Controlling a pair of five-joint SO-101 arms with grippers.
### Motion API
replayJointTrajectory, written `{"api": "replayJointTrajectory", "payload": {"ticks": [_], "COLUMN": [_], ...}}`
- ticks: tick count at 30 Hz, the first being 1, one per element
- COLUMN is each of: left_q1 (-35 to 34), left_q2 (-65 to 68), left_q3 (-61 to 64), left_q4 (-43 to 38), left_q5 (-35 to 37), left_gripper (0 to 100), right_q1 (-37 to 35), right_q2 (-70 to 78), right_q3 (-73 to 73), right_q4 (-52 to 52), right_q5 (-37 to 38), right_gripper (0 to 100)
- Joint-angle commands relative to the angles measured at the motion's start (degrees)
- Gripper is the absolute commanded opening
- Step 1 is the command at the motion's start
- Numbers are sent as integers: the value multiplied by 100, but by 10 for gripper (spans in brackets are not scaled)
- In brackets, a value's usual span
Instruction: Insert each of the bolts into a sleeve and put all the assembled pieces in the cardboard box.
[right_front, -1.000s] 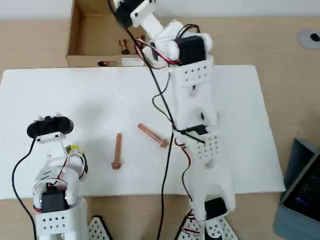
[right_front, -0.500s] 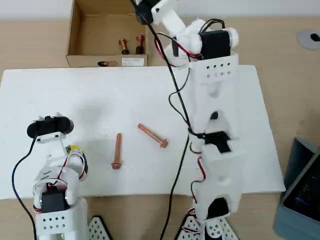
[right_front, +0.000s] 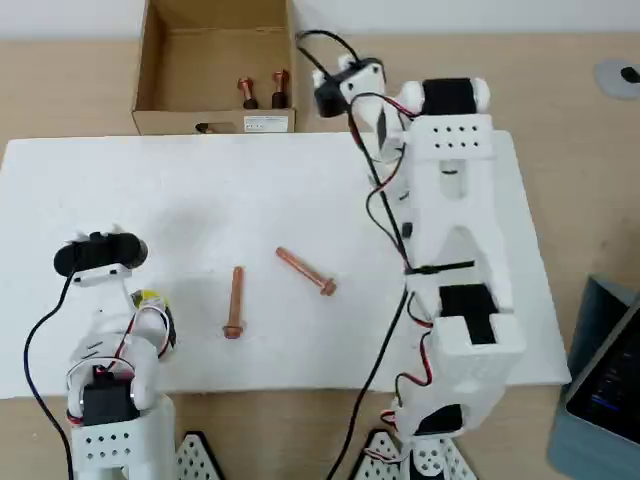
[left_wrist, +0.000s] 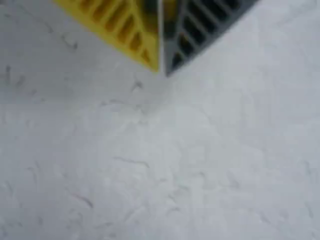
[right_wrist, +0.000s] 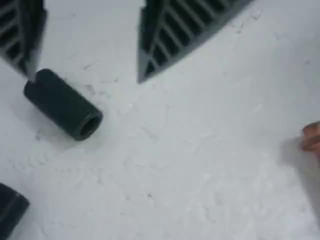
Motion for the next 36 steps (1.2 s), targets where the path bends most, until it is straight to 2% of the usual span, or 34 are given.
{"api": "replayJointTrajectory", "payload": {"ticks": [1,8,13,28,36], "left_q1": [-53,-53,-53,-53,-62], "left_q2": [-31,-31,-31,-31,-31], "left_q3": [-26,-26,-26,-26,-26], "left_q4": [-79,-70,-70,-70,-70], "left_q5": [-9,-9,-9,-9,-9], "left_gripper": [2,2,2,2,2], "right_q1": [136,127,127,295,453], "right_q2": [-400,119,954,3503,4242], "right_q3": [391,840,57,-3618,-4374], "right_q4": [-501,-1398,-1442,-88,299], "right_q5": [18,-105,-360,-598,-747], "right_gripper": [155,156,156,156,154]}}
